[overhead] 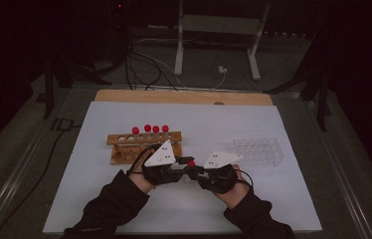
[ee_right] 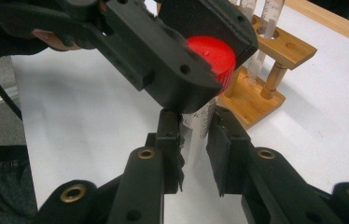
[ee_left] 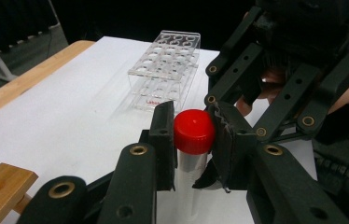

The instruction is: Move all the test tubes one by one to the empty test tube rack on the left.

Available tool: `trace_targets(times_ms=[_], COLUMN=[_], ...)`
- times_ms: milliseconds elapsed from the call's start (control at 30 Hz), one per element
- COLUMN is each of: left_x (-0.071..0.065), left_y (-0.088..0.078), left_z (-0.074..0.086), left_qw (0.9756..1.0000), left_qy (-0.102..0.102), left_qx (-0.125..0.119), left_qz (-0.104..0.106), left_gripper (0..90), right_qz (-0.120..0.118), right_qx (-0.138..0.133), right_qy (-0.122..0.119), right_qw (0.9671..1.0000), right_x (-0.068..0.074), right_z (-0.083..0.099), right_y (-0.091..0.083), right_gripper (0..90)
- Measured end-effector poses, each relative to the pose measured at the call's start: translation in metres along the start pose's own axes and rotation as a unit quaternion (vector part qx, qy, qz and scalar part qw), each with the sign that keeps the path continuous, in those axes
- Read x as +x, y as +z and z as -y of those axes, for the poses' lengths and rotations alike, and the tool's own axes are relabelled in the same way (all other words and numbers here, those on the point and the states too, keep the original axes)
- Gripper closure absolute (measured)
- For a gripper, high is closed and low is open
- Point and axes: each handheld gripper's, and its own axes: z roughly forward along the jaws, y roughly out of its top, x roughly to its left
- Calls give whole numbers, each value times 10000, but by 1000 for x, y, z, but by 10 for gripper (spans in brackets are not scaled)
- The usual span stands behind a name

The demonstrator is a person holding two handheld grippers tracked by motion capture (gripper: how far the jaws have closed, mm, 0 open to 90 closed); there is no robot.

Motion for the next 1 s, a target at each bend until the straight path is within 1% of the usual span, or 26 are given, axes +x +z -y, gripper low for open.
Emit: trace_targets(times_ms=[67, 167, 333, 400, 500, 633, 700, 800, 833, 867, 967, 1000], left_x=[1, 2, 5, 6, 8, 12, 14, 17, 18, 19, 23, 25], left_y=[0, -3, -11, -15, -21, -32, -38, -48, -52, -56, -67, -72], left_z=[-2, -5, -9, -10, -11, -12, -12, -11, -11, -10, -9, -8], left_qw=[10000, 10000, 10000, 10000, 9999, 9996, 9994, 9989, 9987, 9984, 9974, 9971], left_qy=[1, 11, -13, -9, -1, -24, -50, -83, -86, -100, -139, -156], left_qx=[2, 8, -19, -17, -24, -28, -27, -30, -28, -29, -32, -44], left_qz=[-6, -25, -44, -85, -162, -271, -331, -450, -506, -551, -704, -742], left_gripper=[721, 721, 721, 721, 721, 721, 721, 721, 720, 720, 721, 721], right_qz=[18, 80, 144, 187, 210, 330, 380, 507, 540, 522, 445, 472], right_qx=[-46, -63, -196, -244, -339, -422, -479, -492, -508, -527, -621, -621], right_qy=[28, 97, 216, 252, 398, 484, 525, 596, 630, 645, 681, 698], right_qw=[10000, 9999, 9995, 9992, 9984, 9974, 9967, 9957, 9953, 9952, 9947, 9945], right_x=[-1, -3, -9, -11, -15, -19, -20, -21, -21, -22, -24, -24], right_z=[0, 1, 4, 5, 6, 7, 8, 9, 9, 9, 10, 10], right_y=[-1, -3, -10, -13, -18, -23, -25, -26, -26, -26, -29, -30], right_gripper=[739, 650, 484, 427, 323, 163, 135, 36, 35, 3, 0, 0])
